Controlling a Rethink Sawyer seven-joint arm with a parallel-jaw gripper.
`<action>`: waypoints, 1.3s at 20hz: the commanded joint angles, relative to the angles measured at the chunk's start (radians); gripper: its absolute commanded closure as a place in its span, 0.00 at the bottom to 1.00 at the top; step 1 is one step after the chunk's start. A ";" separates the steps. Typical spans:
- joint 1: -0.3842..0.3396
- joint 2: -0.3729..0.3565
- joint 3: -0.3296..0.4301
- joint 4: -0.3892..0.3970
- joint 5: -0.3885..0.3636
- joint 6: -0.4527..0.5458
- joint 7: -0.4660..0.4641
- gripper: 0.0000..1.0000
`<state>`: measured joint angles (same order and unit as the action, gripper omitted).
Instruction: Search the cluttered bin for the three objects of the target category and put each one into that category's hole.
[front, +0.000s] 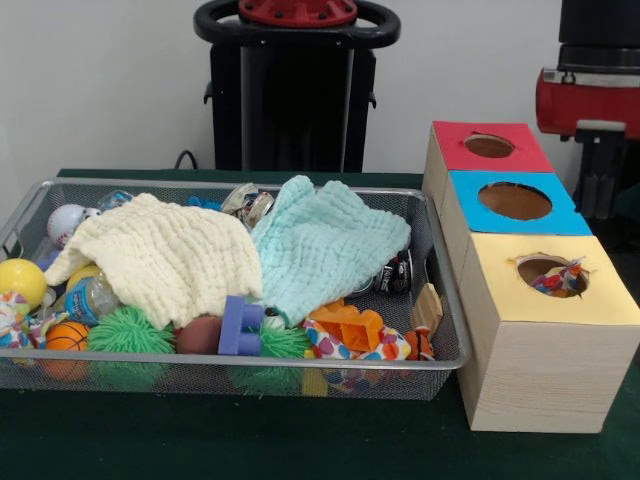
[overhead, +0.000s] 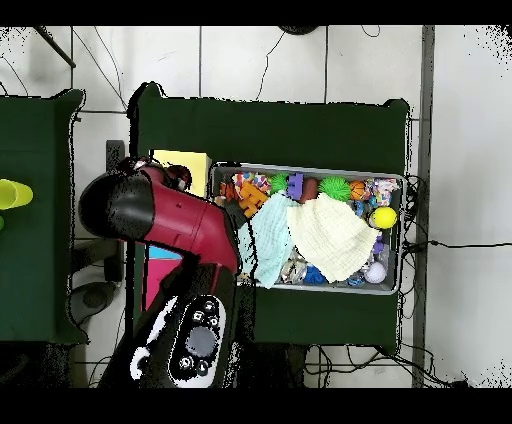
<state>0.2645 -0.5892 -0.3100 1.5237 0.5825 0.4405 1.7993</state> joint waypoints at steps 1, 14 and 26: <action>-0.086 -0.023 0.091 0.067 -0.070 0.108 0.061 1.00; -0.170 -0.075 0.116 0.116 -0.162 0.015 0.059 1.00; -0.231 0.024 0.193 0.089 -0.218 -0.125 0.067 1.00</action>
<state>0.0773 -0.6448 -0.2487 1.5388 0.4297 0.3789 1.7993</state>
